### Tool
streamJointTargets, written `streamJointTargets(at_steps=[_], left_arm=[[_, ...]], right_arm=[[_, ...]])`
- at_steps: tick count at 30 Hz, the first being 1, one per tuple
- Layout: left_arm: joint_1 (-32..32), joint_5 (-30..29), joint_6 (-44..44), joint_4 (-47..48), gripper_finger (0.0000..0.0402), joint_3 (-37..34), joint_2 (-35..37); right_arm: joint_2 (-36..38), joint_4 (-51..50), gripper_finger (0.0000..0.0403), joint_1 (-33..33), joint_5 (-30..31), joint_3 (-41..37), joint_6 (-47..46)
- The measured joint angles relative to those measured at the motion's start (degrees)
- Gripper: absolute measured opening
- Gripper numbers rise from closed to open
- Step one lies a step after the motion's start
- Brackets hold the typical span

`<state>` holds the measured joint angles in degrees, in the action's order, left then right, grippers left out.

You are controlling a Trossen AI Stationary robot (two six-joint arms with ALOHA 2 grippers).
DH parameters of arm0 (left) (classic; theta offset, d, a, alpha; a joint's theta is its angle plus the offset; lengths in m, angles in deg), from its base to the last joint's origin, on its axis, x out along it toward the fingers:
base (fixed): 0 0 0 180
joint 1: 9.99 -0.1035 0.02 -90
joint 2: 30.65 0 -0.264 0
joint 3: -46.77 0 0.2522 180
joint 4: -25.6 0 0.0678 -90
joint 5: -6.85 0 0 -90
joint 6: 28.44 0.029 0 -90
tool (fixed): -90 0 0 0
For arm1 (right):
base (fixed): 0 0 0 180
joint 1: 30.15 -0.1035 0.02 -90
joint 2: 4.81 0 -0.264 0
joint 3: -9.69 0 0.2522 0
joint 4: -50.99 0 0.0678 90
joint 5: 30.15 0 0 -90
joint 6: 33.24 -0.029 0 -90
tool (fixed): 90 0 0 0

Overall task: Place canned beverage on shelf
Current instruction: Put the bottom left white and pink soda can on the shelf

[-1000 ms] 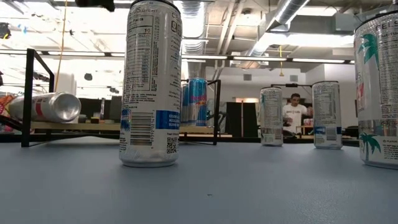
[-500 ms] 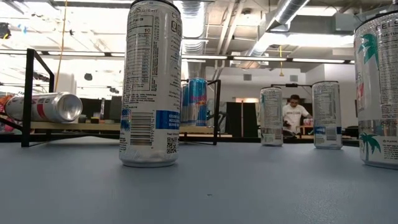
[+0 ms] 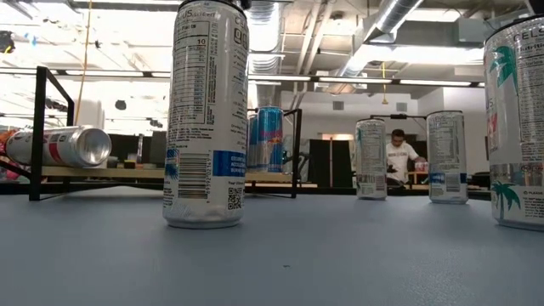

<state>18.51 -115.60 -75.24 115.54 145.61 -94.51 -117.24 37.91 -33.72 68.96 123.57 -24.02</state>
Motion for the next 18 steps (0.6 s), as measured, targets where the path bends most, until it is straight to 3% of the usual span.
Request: streamJointTargets(at_steps=[8,18], left_arm=[[0.06,-2.17,0.46,0.32,0.002,0.0,0.0],[0.06,-5.57,0.46,0.36,0.002,0.0,0.0]], right_arm=[[-13.28,10.66,0.0334,0.3,1.56,2.42,-0.83],[-29.0,5.12,0.0334,0.45,1.51,23.1,-3.14]])
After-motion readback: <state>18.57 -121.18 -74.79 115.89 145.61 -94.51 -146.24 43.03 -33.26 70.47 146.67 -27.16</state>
